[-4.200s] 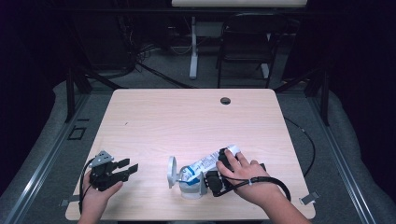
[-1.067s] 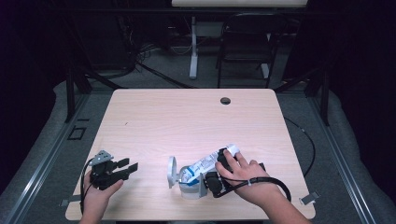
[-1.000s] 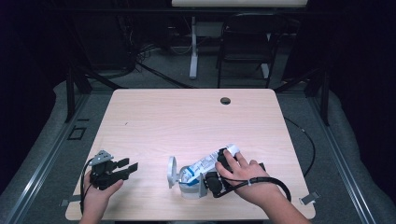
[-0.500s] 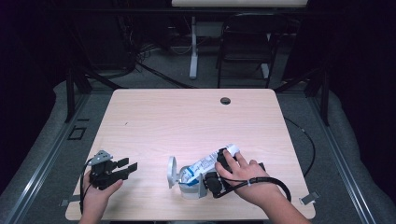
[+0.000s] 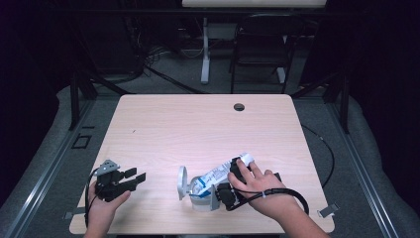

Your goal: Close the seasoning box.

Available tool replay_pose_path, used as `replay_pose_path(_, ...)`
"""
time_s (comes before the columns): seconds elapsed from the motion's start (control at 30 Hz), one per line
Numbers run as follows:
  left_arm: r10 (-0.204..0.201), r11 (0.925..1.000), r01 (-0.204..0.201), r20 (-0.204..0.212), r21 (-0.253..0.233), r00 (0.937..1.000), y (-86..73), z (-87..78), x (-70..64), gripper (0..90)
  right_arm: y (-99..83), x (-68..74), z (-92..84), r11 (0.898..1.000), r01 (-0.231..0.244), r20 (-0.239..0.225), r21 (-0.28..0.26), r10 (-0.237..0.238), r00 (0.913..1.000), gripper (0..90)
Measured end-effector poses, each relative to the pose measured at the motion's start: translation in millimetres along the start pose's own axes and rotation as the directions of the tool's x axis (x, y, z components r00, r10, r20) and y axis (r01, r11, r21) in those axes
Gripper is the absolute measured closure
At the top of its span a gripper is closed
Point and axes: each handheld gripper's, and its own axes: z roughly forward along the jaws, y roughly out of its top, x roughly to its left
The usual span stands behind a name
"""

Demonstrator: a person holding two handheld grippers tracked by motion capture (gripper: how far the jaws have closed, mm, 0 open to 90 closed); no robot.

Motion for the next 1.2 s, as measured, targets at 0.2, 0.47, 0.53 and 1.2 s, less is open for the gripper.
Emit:
replay_pose_path(0.2, 0.000, 1.0000, 0.000, -0.001, -0.002, 1.0000, -0.1, 0.2, -0.2, 51.0, -0.1, 0.2, -0.3, 1.000, 0.000, 0.003, -0.001, 0.000, 1.0000, 47.9)
replay_pose_path(0.47, 0.000, 1.0000, 0.000, 0.000, -0.003, 1.0000, 0.0, 0.2, -0.2, 51.0, -0.2, 0.1, -0.7, 1.000, 0.001, 0.003, 0.000, -0.001, 1.0000, 48.2)
replay_pose_path(0.53, 0.001, 1.0000, -0.001, -0.001, -0.002, 1.0000, 0.0, 0.2, -0.1, 51.0, -0.1, 0.1, -0.9, 1.000, 0.003, 0.004, 0.001, -0.003, 1.0000, 48.2)
replay_pose_path(1.2, 0.003, 1.0000, -0.003, 0.000, -0.001, 1.0000, 0.2, -0.8, 0.6, 51.0, -0.1, -0.1, -2.3, 1.000, 0.006, 0.006, 0.003, -0.006, 1.0000, 49.0)
